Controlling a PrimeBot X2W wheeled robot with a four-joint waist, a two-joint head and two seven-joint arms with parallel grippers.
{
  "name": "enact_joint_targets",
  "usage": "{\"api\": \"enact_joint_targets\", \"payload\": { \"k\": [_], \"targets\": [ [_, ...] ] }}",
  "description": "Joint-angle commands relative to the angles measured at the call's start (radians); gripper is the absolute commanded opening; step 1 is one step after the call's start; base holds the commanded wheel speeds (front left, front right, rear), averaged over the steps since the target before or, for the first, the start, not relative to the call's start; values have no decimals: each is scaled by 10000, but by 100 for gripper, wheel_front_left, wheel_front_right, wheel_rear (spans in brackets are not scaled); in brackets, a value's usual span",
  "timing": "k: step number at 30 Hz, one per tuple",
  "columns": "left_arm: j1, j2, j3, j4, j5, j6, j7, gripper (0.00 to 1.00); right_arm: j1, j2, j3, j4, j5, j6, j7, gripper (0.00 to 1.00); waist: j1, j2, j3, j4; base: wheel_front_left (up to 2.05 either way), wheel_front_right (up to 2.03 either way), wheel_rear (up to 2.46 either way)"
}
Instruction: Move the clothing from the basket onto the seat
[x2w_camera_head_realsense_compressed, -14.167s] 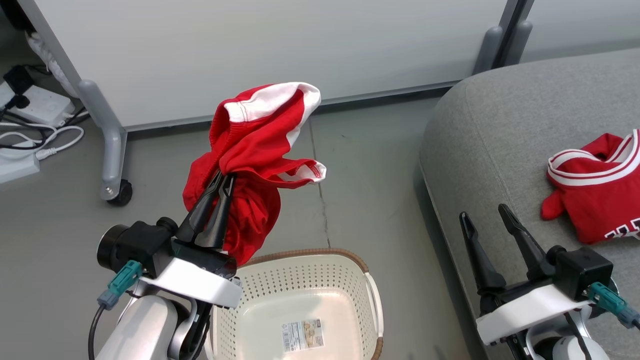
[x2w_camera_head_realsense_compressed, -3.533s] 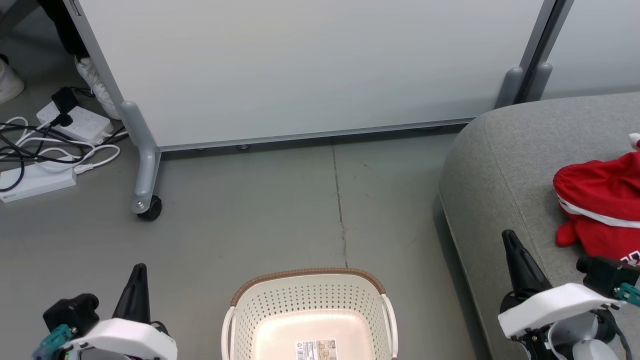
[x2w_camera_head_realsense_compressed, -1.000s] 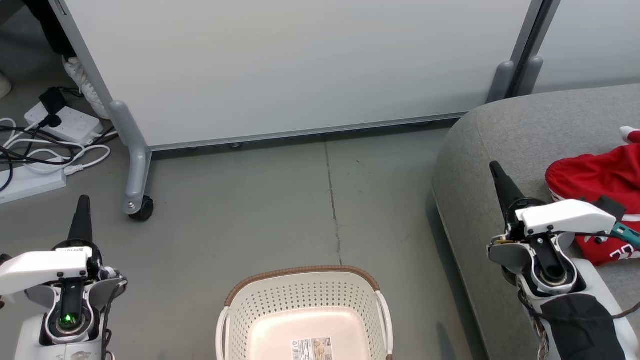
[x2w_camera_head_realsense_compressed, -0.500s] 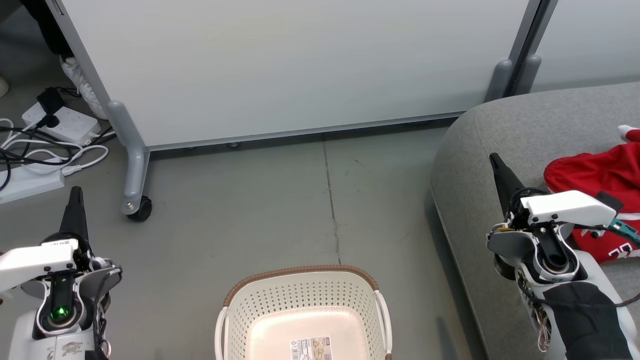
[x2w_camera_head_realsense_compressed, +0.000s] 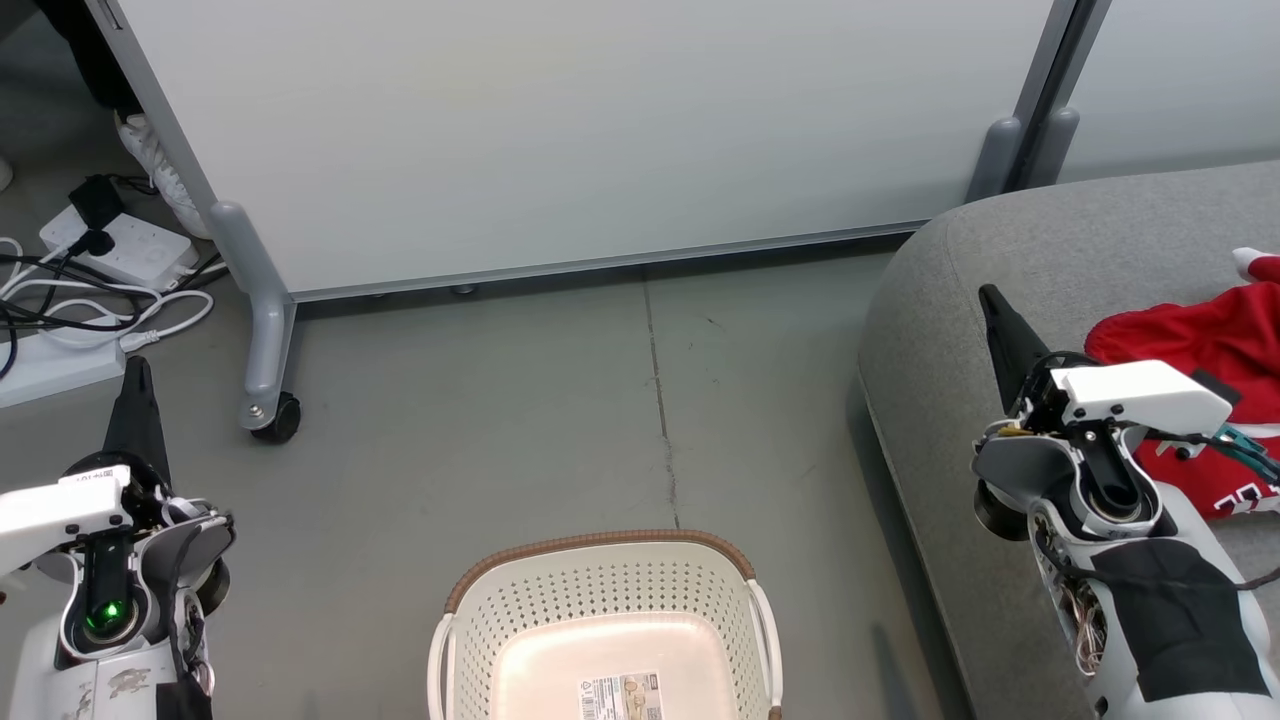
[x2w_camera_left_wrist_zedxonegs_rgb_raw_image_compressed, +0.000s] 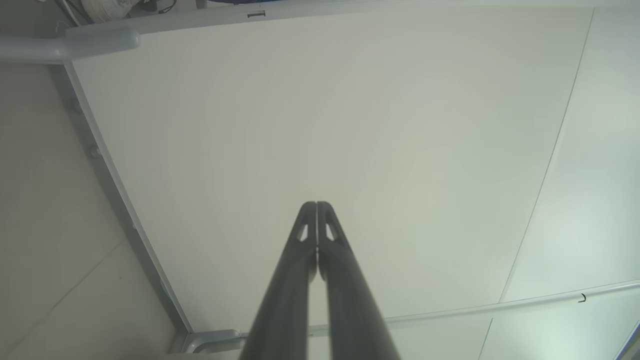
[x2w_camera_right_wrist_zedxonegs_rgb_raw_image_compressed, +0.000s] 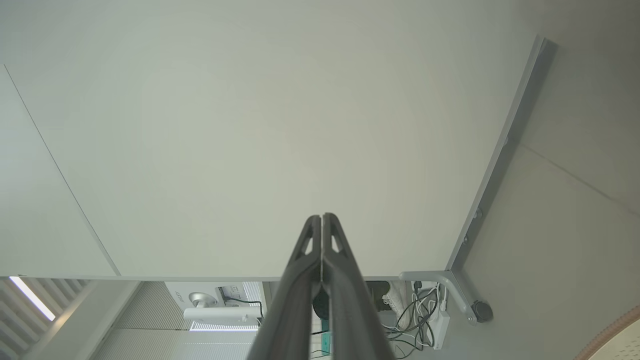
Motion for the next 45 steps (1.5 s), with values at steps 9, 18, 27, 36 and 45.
{"api": "enact_joint_targets", "payload": {
  "k": [9, 18, 27, 36, 45],
  "targets": [
    [-220, 6, 103, 43, -189, -109, 68, 0, -186, -88, 30, 111, 219, 25, 60, 0, 0, 0, 3, -7, 0, 0, 0],
    [-219, 10, 95, 42, -196, -109, 64, 0, -185, -88, 30, 111, 219, 25, 60, 0, 0, 0, 3, -7, 0, 0, 0],
    [-217, 13, 90, 41, -198, -109, 60, 0, -185, -88, 29, 110, 220, 25, 60, 0, 0, 0, 3, -7, 0, 0, 0],
    [-216, 16, 86, 40, -200, -109, 57, 0, -185, -88, 28, 110, 220, 25, 60, 0, 0, 0, 3, -7, 0, 0, 0],
    [-215, 17, 81, 41, -204, -109, 54, 0, -185, -88, 28, 110, 220, 25, 60, 0, 0, 0, 3, -7, 0, 0, 0]
  ]
}}
